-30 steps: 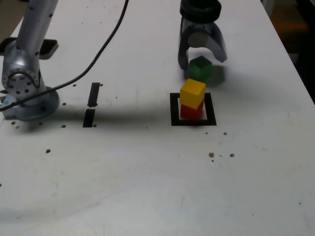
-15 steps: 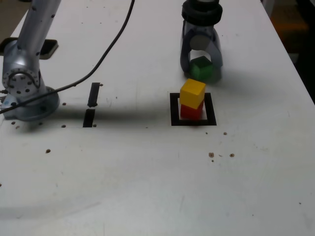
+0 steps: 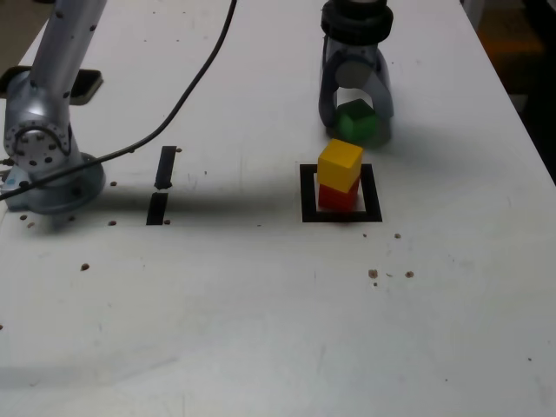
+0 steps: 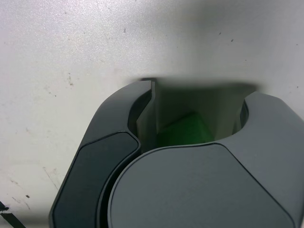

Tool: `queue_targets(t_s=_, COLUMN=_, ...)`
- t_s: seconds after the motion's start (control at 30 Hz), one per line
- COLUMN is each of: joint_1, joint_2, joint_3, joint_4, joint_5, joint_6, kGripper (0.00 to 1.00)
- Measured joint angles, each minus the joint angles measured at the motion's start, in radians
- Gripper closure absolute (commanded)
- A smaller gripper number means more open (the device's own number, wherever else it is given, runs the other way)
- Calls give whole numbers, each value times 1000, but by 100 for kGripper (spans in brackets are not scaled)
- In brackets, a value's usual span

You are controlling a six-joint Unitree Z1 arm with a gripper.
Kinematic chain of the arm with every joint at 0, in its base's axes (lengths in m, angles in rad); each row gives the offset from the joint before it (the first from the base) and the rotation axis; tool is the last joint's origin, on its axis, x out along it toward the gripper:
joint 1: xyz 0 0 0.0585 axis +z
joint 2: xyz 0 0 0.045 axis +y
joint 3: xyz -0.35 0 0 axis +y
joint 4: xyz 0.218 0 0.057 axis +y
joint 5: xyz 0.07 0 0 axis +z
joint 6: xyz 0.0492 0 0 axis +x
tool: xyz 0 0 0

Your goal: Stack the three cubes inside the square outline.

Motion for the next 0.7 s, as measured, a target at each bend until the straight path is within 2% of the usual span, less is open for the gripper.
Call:
queue_targets(t_s=0.2, joint_1=0, joint_2=-23, joint_3=0, joint_4=22, joint_5=-4, joint_6=5, kGripper=72)
queue_targets(t_s=0.7, joint_1=0, joint_2=-145, joint_3=-10, joint_4=139, joint_5=-6, joint_6=20, kGripper=73)
